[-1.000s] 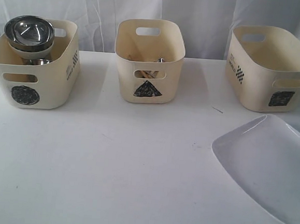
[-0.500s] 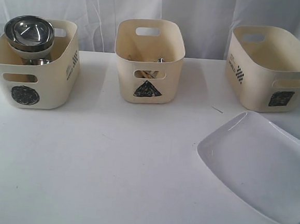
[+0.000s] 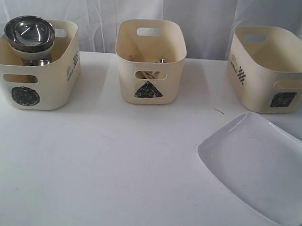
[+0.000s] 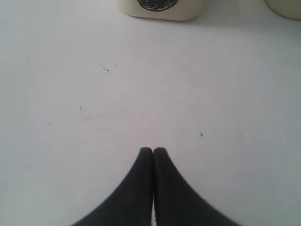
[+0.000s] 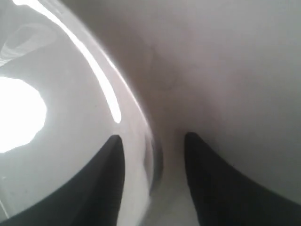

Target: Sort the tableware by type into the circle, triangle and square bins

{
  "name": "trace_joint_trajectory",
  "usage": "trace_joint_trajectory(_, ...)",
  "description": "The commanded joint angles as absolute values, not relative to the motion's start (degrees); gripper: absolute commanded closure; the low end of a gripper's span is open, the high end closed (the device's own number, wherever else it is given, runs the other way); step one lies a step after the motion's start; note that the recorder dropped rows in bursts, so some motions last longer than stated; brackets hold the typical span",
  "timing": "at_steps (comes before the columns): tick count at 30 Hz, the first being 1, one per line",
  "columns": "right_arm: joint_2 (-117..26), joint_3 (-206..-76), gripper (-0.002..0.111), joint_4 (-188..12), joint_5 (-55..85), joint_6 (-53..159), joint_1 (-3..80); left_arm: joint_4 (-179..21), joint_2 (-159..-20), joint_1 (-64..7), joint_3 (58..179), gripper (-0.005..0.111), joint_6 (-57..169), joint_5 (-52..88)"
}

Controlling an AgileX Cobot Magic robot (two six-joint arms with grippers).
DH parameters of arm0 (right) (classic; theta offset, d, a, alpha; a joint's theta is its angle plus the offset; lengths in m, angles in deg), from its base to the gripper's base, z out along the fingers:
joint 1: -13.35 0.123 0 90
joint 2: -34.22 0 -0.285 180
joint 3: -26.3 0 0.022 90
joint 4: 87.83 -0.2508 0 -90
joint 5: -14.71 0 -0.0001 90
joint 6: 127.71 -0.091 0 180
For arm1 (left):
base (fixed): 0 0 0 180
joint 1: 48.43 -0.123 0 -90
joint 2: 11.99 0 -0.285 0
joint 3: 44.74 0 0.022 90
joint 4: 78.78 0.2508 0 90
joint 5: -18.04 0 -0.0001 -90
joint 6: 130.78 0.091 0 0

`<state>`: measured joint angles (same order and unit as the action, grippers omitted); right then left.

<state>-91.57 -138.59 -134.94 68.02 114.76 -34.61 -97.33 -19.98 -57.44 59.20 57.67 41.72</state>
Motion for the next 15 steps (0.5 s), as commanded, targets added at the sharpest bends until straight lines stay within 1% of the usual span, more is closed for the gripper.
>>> trace_joint_trajectory(1, -96.9, -137.44, 0.064, -127.54, 53.94, 119.97, -34.67, -97.57, -19.78, -56.75, 58.69, 0.107, 57.35, 42.5)
trace_joint_trajectory(6, -100.77, -137.44, 0.065, -130.84, 55.85, 123.03, -34.29, -97.57, -19.78, -55.47, 58.69, 0.107, 57.35, 42.5)
trace_joint_trajectory(15, -102.41, -137.1, 0.067, -127.77, 59.59, 123.03, -31.79, -97.57, -19.78, -55.08, 58.69, 0.107, 57.35, 42.5)
